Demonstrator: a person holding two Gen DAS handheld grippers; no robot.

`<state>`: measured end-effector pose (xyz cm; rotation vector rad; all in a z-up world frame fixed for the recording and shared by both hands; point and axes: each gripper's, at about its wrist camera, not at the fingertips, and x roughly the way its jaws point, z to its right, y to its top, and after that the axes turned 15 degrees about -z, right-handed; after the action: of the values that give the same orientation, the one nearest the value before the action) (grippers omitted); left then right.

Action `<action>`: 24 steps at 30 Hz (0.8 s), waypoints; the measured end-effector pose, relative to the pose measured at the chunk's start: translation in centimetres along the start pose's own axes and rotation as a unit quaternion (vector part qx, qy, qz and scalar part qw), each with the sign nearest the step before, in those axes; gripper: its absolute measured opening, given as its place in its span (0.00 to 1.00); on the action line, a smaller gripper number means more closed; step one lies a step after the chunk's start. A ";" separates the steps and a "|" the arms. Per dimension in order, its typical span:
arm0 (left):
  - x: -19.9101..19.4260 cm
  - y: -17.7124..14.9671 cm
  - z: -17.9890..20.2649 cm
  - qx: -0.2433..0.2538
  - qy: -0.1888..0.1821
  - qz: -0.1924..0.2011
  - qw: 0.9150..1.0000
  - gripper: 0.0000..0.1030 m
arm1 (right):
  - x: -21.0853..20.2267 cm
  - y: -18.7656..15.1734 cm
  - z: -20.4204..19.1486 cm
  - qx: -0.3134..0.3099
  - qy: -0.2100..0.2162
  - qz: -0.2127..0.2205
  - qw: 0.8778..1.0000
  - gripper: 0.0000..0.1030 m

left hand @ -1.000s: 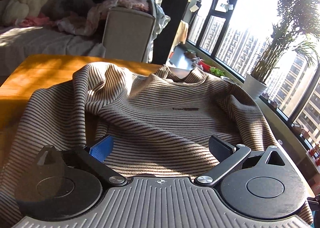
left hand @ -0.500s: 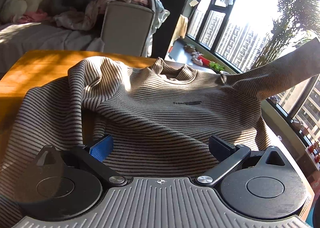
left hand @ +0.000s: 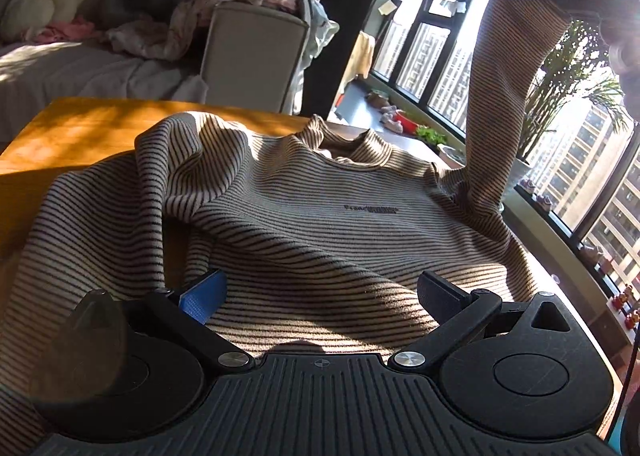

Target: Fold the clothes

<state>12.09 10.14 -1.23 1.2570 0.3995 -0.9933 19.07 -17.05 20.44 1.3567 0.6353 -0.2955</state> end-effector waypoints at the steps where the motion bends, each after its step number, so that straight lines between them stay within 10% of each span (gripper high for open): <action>1: 0.0 0.0 0.0 -0.001 -0.001 0.000 1.000 1.00 | 0.2 0.1 -0.8 -0.003 0.008 -0.003 1.000 0.07; 8: -0.1 -0.1 -0.1 -0.002 -0.002 0.000 1.000 1.00 | 1.5 -0.3 -5.5 -0.020 0.061 -0.028 0.998 0.08; 16: -0.1 0.0 0.1 -0.001 0.001 -0.002 1.000 1.00 | 0.8 -2.2 -5.1 -0.018 0.080 -0.016 0.997 0.45; 24: -0.1 -0.1 0.2 0.001 0.004 -0.004 1.000 1.00 | 3.1 -5.6 -2.0 0.006 0.062 -0.054 0.997 0.38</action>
<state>11.91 10.04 -1.14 1.2619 0.4101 -0.9963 18.02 -15.78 13.97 1.3614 0.8135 -0.3049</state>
